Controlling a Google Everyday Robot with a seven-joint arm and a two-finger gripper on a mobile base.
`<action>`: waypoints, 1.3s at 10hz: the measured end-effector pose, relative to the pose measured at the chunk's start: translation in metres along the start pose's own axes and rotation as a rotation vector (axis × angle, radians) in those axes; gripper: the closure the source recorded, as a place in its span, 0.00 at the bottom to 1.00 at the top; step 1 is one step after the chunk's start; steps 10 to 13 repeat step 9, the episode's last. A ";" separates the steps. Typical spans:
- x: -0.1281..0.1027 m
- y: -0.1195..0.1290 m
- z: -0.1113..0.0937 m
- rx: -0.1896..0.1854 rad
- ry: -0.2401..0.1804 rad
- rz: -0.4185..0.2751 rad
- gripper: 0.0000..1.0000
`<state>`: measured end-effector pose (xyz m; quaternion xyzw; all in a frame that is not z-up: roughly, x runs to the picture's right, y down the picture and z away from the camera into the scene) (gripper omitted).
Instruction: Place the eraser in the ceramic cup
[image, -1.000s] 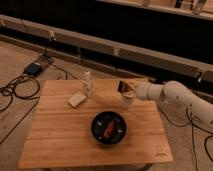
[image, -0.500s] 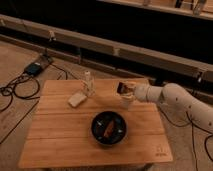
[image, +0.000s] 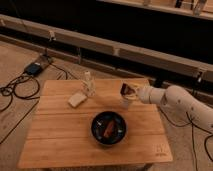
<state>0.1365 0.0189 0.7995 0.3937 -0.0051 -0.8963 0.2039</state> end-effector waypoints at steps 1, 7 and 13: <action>0.003 0.003 -0.001 -0.009 0.008 0.001 0.21; 0.019 0.006 -0.003 -0.016 0.046 0.007 0.20; 0.019 0.006 -0.003 -0.016 0.045 0.007 0.20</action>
